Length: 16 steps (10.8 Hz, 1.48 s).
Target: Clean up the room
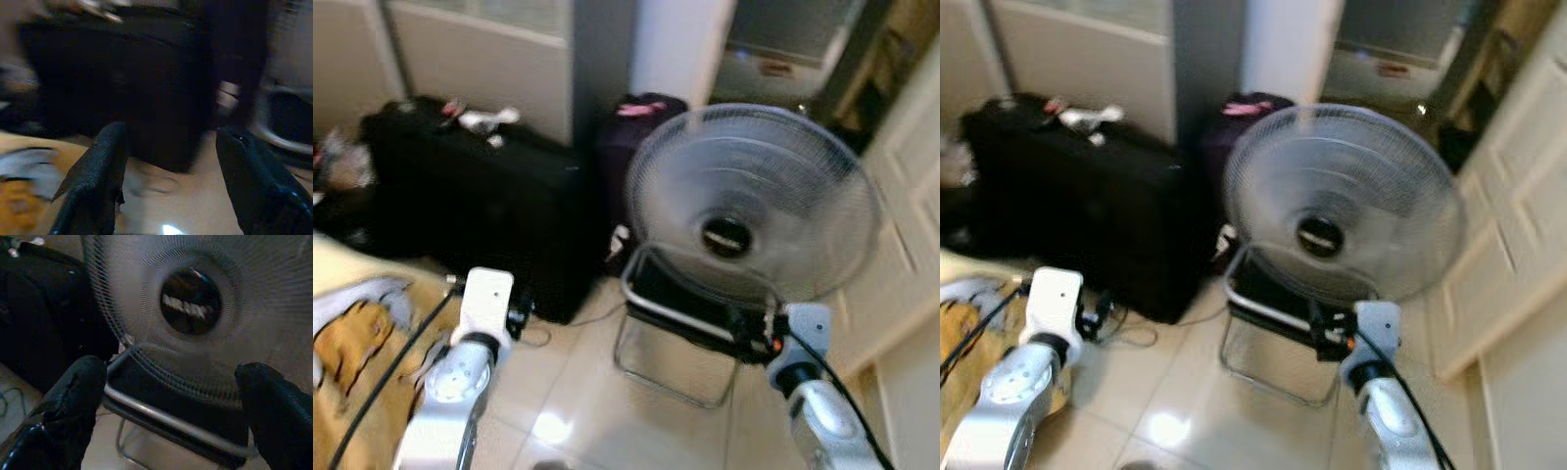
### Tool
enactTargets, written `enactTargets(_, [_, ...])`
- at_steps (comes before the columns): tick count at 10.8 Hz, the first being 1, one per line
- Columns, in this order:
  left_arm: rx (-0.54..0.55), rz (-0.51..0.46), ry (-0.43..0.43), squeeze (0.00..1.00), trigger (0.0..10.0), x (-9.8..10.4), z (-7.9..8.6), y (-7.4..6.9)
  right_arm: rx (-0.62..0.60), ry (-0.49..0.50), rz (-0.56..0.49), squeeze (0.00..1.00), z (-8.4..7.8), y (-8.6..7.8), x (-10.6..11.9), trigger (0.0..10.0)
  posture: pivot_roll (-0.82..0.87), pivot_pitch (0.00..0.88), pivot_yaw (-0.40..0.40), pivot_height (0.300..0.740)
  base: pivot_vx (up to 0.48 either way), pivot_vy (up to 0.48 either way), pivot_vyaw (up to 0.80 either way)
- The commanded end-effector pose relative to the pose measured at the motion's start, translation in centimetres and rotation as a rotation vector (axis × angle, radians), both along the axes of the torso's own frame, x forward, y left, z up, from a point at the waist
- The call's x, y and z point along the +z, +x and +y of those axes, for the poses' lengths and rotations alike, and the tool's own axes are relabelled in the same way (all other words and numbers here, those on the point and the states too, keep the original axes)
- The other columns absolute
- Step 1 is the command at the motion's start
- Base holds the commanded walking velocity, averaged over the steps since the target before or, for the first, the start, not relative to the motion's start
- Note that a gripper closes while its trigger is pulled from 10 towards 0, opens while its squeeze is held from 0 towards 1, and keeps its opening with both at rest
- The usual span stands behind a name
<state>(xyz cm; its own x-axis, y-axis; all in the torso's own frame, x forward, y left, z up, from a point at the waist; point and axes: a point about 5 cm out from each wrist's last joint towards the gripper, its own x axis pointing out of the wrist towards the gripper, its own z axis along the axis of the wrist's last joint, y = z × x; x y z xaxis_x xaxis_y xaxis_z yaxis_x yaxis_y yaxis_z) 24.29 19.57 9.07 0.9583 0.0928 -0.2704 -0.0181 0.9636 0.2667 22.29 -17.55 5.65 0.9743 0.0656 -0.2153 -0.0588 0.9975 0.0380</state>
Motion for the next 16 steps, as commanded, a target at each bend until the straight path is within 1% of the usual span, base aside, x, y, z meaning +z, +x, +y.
enactTargets(1, [0.029, -0.061, 0.027, 0.0, 10.0, 0.8, -0.2, 0.5, -0.033, -0.041, -0.044, 1.0, -0.7, 0.4, 0.7, 10.0, 0.03, 0.0, -0.065, 0.74, 0.0, 0.0, 0.8])
enactTargets(2, [0.073, -0.116, 0.033, 0.39, 10.0, 1.1, 0.0, 0.8, -0.061, -0.018, -0.068, 1.0, -0.9, 0.8, 1.1, 10.0, 0.03, 0.0, -0.059, 0.74, 0.0, 0.0, 0.8])
enactTargets(3, [0.104, -0.143, 0.039, 0.49, 10.0, 1.3, 0.1, 0.8, -0.071, 0.008, -0.073, 1.0, -0.8, 1.0, 1.2, 10.0, 0.03, 0.0, -0.056, 0.74, 0.0, 0.0, 0.8])
enactTargets(4, [0.096, -0.184, 0.064, 0.55, 10.0, 1.7, -0.1, 1.0, -0.074, 0.064, -0.063, 1.0, -0.7, 1.0, 1.1, 10.0, 0.03, 0.0, -0.053, 0.74, 0.0, 0.0, 0.8])
enactTargets(5, [0.093, -0.203, 0.071, 0.59, 10.0, 1.7, -0.2, 1.0, -0.099, 0.108, -0.061, 1.0, -0.6, 1.0, 1.1, 10.0, 0.03, 0.0, -0.052, 0.74, 0.0, 0.0, 0.8])
enactTargets(6, [0.099, -0.222, 0.077, 0.58, 10.0, 1.8, -0.2, 1.0, -0.097, 0.144, -0.066, 1.0, -0.5, 1.1, 1.2, 10.0, 0.03, 0.0, -0.05, 0.74, 0.0, 0.0, 0.8])
enactTargets(7, [0.103, -0.236, 0.083, 0.58, 10.0, 1.8, -0.3, 1.1, -0.094, 0.142, -0.068, 1.0, -0.4, 1.2, 1.3, 10.0, 0.03, 0.0, -0.05, 0.74, 0.0, 0.0, 0.8])
enactTargets(8, [0.028, -0.165, 0.04, 0.5, 10.0, 1.5, -1.0, 1.1, -0.053, 0.098, -0.055, 1.0, 0.0, 1.3, 1.1, 10.0, 0.03, 0.0, -0.048, 0.74, 0.0, 0.0, 0.8])
enactTargets(9, [-0.007, -0.155, 0.02, 0.47, 10.0, 1.5, -1.2, 1.2, -0.038, 0.058, -0.048, 1.0, 0.1, 1.3, 0.9, 10.0, 0.03, 0.0, -0.047, 0.74, 0.0, 0.0, 0.8])
enactTargets(10, [-0.104, -0.156, -0.021, 0.13, 10.0, 1.7, -1.4, 1.1, -0.017, 0.035, -0.035, 1.0, 0.4, 1.3, 0.8, 10.0, 0.02, 0.0, -0.046, 0.74, 0.0, 0.0, 0.8])
enactTargets(11, [-0.106, -0.183, -0.023, 0.0, 10.0, 2.0, -1.2, 1.0, -0.025, 0.027, -0.02, 1.0, 0.4, 1.3, 0.6, 10.0, 0.02, 0.0, -0.046, 0.74, 0.0, 0.0, 0.8])
enactTargets(12, [-0.072, -0.181, 0.0, 0.0, 10.0, 2.1, -0.6, 1.2, -0.044, -0.023, -0.013, 1.0, 0.4, 1.5, 0.6, 10.0, 0.02, 0.0, -0.045, 0.74, 0.0, 0.0, 0.0])
enactTargets(13, [-0.088, -0.172, 0.028, 0.0, 10.0, 2.1, -0.5, 1.3, -0.058, -0.048, -0.017, 1.0, 0.4, 1.7, 0.6, 10.0, 0.02, 0.0, -0.045, 0.74, 0.0, 0.0, 0.0])
enactTargets(14, [-0.096, -0.162, 0.021, 0.0, 10.0, 2.0, -0.4, 1.3, -0.062, -0.111, -0.033, 1.0, 0.5, 2.2, 0.8, 10.0, 0.02, 0.0, -0.043, 0.74, 0.0, 0.262, 0.0])
enactTargets(16, [-0.105, -0.16, 0.014, 0.0, 10.0, 2.0, -0.4, 1.3, -0.038, -0.055, -0.036, 1.0, 1.0, 2.1, 0.9, 10.0, 0.02, 0.0, -0.043, 0.74, 0.0, 0.287, 0.0])
